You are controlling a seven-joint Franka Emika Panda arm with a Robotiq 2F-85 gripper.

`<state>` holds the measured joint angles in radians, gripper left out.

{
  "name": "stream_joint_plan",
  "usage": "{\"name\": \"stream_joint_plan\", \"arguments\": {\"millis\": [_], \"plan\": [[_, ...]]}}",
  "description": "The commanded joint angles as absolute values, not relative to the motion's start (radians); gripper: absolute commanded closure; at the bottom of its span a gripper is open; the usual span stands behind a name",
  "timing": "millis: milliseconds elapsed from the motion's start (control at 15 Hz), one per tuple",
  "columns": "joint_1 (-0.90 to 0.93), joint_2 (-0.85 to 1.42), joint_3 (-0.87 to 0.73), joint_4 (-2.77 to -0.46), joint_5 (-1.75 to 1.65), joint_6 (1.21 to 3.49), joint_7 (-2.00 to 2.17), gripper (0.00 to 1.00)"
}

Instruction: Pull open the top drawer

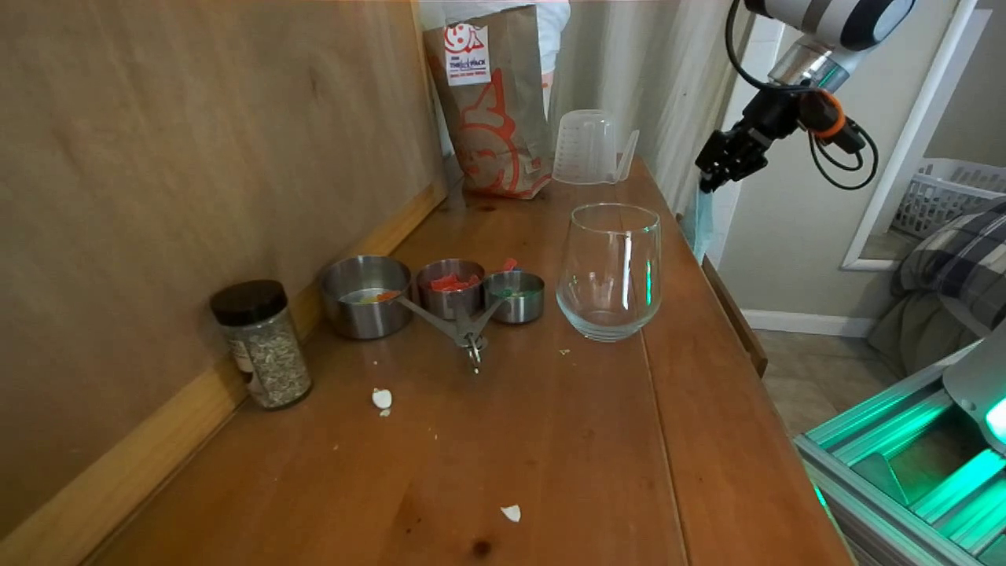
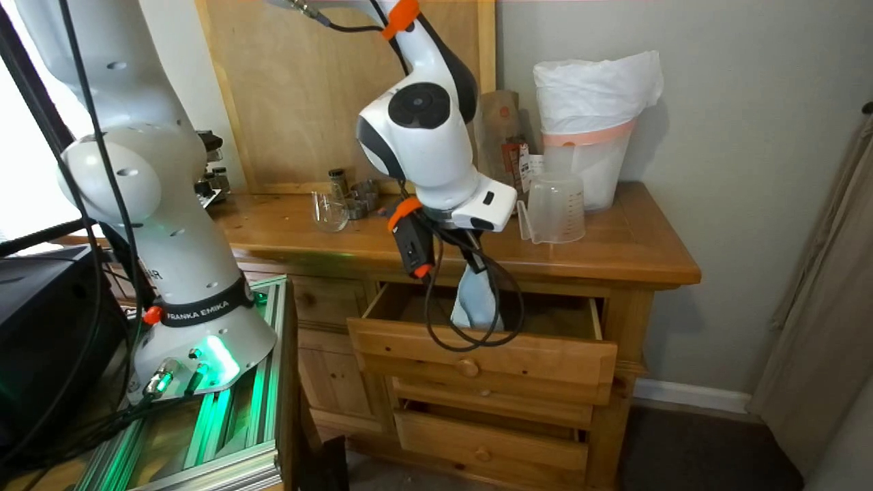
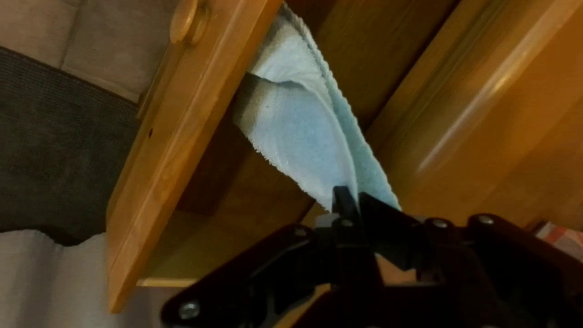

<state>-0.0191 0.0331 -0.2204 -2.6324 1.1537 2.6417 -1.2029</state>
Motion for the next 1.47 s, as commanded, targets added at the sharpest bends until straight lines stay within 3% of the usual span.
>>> {"name": "stream_joint_plan", "arguments": {"millis": [0, 667, 1400], "plan": [[-0.032, -0.037, -0.239, -2.647, 1.1, 2.657, -1.079, 0.96], [-0.091, -0.169, -0.225, -2.691, 0.948, 2.614, -0.842, 0.96], [-0.129, -0.086, -0.284, -2.664, 0.788, 2.565, -0.906, 0.96]]}}
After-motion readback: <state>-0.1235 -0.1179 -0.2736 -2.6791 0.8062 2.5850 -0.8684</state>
